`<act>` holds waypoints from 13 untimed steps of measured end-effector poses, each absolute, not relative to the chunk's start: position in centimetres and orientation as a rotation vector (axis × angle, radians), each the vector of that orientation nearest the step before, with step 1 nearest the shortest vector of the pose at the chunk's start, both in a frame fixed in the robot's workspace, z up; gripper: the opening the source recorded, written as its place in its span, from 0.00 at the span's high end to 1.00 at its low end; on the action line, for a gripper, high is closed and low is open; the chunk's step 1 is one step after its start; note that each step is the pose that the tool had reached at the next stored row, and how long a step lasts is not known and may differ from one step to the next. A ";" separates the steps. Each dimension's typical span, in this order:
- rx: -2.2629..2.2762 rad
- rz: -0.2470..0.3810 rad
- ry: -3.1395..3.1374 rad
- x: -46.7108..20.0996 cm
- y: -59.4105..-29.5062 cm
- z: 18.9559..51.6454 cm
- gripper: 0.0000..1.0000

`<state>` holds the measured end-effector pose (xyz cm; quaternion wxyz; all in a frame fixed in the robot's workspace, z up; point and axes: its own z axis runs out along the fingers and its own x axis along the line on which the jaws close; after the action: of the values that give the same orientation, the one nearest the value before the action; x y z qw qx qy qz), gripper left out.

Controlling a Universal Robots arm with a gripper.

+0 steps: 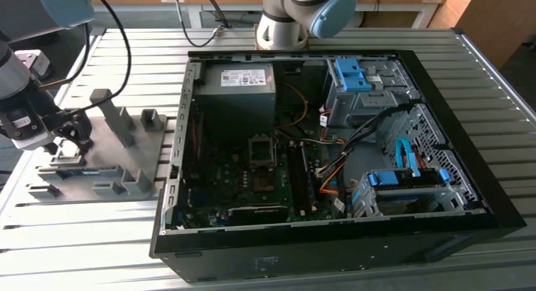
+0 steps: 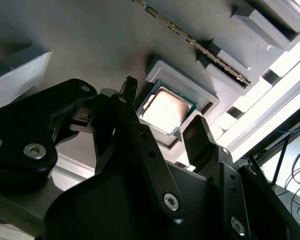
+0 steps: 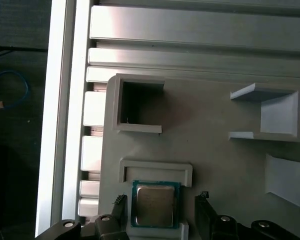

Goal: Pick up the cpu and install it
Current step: 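Pick up the cpu and move it towards the insertion slot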

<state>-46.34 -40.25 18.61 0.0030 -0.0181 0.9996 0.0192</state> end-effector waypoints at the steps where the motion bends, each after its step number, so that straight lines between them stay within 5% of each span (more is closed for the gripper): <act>1: -0.057 0.060 3.135 -46.3 -40.3 18.4 0.36; 13: -0.057 0.060 3.132 -46.5 -40.0 18.1 0.36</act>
<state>-46.50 -39.97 18.10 0.0045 -0.0182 0.9996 0.0192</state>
